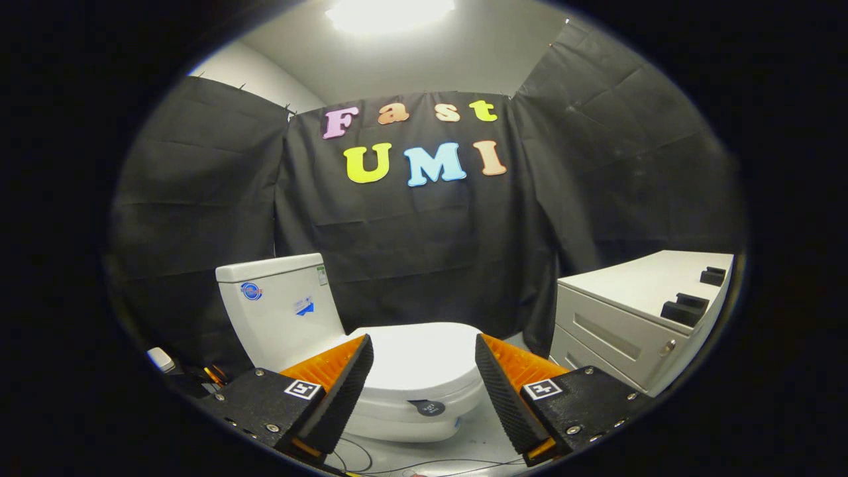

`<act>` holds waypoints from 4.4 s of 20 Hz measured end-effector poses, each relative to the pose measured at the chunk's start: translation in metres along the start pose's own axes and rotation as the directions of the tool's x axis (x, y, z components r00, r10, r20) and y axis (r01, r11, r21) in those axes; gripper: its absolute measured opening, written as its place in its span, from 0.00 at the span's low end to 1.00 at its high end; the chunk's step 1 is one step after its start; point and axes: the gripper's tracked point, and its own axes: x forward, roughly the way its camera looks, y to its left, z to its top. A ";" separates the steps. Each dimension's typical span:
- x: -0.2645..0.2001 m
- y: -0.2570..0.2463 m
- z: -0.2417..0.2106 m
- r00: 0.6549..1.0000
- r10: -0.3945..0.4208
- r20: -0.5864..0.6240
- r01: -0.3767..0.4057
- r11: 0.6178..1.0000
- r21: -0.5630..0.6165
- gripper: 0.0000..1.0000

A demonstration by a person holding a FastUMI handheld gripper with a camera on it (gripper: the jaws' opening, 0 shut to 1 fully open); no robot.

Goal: Open the toilet lid.

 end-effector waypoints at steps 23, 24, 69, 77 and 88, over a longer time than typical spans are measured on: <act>0.053 -0.004 -0.142 0.977 -0.009 -0.215 0.131 0.815 0.564 0.96; 0.053 -0.006 -0.145 0.976 -0.014 -0.218 0.139 0.812 0.567 0.96; 0.111 -0.019 -0.212 0.954 0.014 -0.300 0.245 0.540 0.805 0.02; 0.112 -0.016 -0.211 0.938 0.047 -0.344 0.265 0.544 0.796 0.00; 0.108 -0.009 -0.188 0.935 0.025 -0.355 0.266 0.614 0.743 0.00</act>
